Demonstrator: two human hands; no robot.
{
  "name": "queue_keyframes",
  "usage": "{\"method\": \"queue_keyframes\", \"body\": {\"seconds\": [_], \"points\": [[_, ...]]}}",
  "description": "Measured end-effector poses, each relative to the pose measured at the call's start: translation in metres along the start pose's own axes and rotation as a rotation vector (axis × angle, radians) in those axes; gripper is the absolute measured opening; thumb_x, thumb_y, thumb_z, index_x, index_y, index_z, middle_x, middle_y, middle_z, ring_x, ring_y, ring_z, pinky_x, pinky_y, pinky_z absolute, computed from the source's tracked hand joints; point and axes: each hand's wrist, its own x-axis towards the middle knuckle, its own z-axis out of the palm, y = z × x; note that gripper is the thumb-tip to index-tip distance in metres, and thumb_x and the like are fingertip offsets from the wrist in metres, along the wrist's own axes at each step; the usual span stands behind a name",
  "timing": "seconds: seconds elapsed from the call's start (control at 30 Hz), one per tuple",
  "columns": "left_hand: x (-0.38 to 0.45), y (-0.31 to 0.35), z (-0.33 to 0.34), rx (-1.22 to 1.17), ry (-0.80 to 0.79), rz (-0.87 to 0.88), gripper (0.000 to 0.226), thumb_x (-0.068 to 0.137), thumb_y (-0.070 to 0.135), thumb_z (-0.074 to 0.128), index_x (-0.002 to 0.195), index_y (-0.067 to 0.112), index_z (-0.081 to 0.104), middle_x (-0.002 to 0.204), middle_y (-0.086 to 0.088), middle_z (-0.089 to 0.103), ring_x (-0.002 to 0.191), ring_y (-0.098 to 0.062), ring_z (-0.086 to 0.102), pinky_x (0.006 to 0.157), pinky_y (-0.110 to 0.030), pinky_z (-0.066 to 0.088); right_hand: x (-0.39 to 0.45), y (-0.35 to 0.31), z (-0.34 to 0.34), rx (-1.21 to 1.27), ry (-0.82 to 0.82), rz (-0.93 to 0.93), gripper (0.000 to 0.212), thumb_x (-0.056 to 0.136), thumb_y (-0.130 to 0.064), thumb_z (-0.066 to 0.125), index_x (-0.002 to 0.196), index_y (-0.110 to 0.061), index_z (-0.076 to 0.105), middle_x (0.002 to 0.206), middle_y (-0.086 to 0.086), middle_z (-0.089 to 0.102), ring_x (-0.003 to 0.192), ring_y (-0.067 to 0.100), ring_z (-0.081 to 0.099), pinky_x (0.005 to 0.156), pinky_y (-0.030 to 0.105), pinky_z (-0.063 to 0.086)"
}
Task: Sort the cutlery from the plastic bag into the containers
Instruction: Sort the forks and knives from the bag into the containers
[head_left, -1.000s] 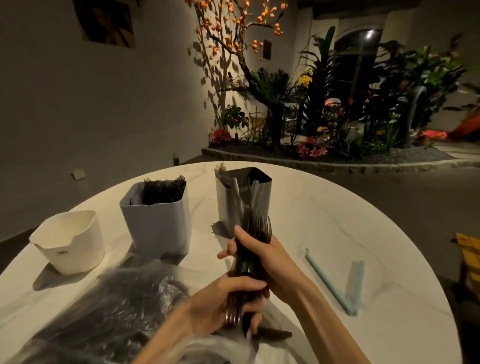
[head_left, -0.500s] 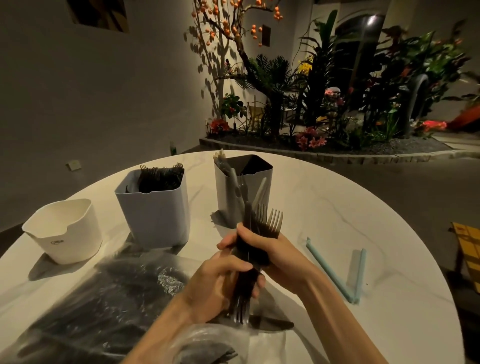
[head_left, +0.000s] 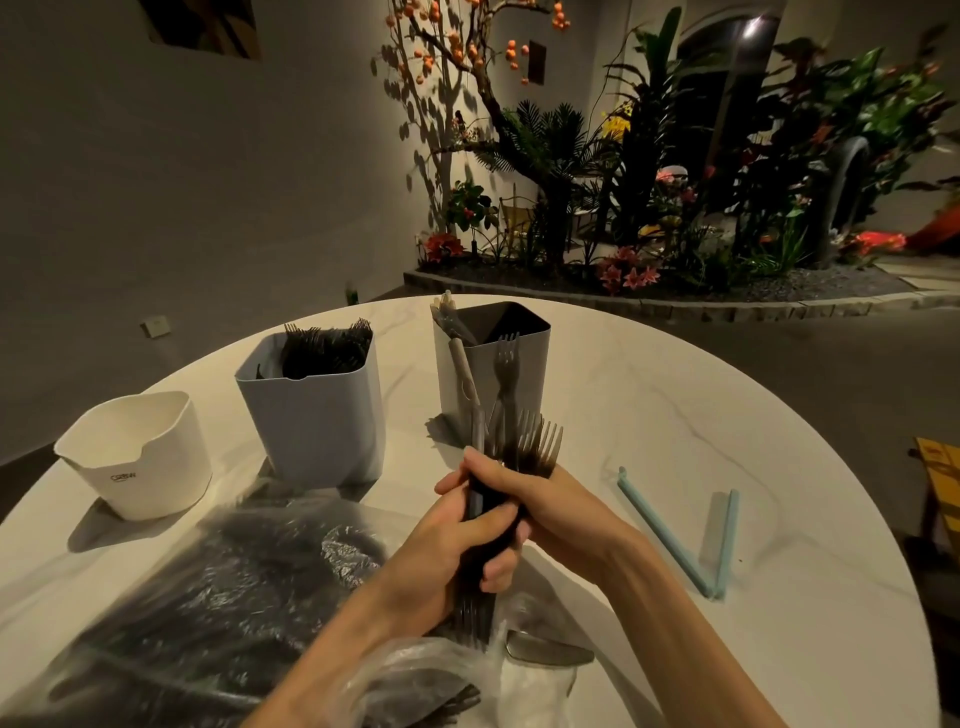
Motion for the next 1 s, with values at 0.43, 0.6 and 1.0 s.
{"method": "queue_keyframes", "body": {"seconds": [0.43,0.6,1.0], "points": [[0.003,-0.001,-0.002,0.023,0.146,0.116,0.022,0.101,0.023,0.056,0.101,0.001,0.059,0.073,-0.017,0.051,0.052,-0.017,0.043,0.052,-0.026,0.040,0.003,0.003,-0.011,0.083,0.118,-0.072,0.043,0.103,-0.035,0.054,0.110,0.005,0.066,0.086,0.015,0.064,0.062,0.007,0.060,0.066,0.018,0.051],[0.004,-0.005,0.004,0.094,0.261,0.093,0.032,0.102,0.024,0.049,0.114,-0.005,0.055,0.065,-0.020,0.057,0.049,-0.022,0.046,0.052,-0.029,0.044,0.007,0.006,-0.003,-0.124,0.324,-0.134,0.036,0.106,-0.030,0.048,0.105,-0.001,0.069,0.094,0.013,0.075,0.084,0.022,0.074,0.078,0.030,0.061],[0.002,-0.003,0.005,0.139,0.219,0.079,0.031,0.104,0.021,0.044,0.130,0.006,0.055,0.112,-0.015,0.074,0.083,-0.032,0.074,0.067,-0.035,0.062,0.000,0.003,-0.007,-0.185,0.300,-0.176,0.032,0.106,-0.034,0.046,0.104,-0.008,0.065,0.093,0.008,0.074,0.091,0.021,0.074,0.076,0.025,0.060]]}}
